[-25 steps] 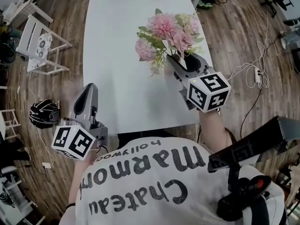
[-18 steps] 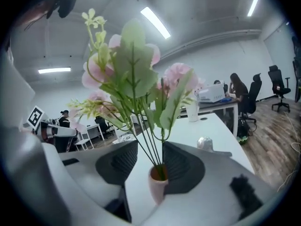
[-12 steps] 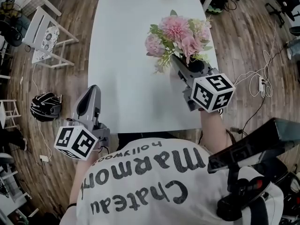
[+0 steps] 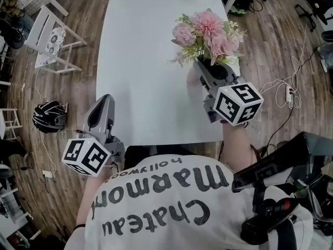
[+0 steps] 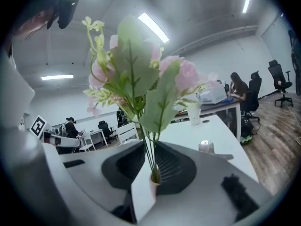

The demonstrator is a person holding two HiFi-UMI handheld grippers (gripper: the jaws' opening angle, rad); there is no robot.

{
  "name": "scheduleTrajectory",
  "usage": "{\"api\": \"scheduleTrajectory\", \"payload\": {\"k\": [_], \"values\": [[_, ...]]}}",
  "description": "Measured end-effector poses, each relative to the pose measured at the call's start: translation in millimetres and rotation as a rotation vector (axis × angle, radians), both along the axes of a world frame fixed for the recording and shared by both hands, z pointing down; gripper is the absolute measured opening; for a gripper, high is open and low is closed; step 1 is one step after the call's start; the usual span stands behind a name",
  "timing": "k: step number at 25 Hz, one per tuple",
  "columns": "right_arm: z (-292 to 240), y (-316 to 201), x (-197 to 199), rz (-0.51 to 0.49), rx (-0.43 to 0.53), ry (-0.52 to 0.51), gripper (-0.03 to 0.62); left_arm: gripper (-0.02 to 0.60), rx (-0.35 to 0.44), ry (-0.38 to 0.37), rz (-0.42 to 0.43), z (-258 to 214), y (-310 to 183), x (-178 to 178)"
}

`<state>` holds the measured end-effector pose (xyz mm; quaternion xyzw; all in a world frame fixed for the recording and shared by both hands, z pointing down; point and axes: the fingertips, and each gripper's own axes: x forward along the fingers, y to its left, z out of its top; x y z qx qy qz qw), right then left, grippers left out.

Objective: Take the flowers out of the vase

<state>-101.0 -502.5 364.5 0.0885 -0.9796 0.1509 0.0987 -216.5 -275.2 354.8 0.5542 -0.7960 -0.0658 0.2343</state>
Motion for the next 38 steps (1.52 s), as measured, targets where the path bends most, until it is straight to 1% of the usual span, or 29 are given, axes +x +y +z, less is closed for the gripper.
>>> {"api": "scheduleTrajectory", "payload": {"k": [5,12,17,20,24,28,31,35,38], "values": [[-18.2,5.4,-1.7,0.025,0.032,-0.033,0.071,0.002,0.02,-0.01,0.061,-3.8,-4.5,0.3],[-39.0,8.5,8.9,0.087,0.07,-0.038,0.069,0.003,0.054,0.009,0.111,0.5,4.8,-1.4],[-66.3,11.5,18.1,0.154,0.112,-0.076,0.069,0.003,0.081,0.032,0.151,1.5,15.8,-7.9],[-87.2,11.5,27.3,0.208,0.154,-0.094,0.069,0.003,0.099,0.023,0.187,-8.7,22.9,-7.3],[-120.5,17.5,39.6,0.287,0.211,-0.125,0.069,0.003,0.129,0.009,0.202,-24.2,43.0,-18.2],[-146.1,49.7,48.1,0.34,0.241,-0.178,0.069,0.003,0.158,-0.006,0.216,-33.4,78.1,-28.5],[-150.9,82.2,43.6,0.345,0.24,-0.2,0.066,0.003,0.179,-0.011,0.231,-38.6,99.2,-36.6],[-136.0,133.4,31.2,0.332,0.218,-0.182,0.066,0.003,0.203,-0.031,0.273,-45.4,124.5,-43.6],[-112.2,176.3,26.0,0.325,0.17,-0.16,0.066,0.003,0.201,-0.032,0.306,-44.8,143.2,-45.3]]}}
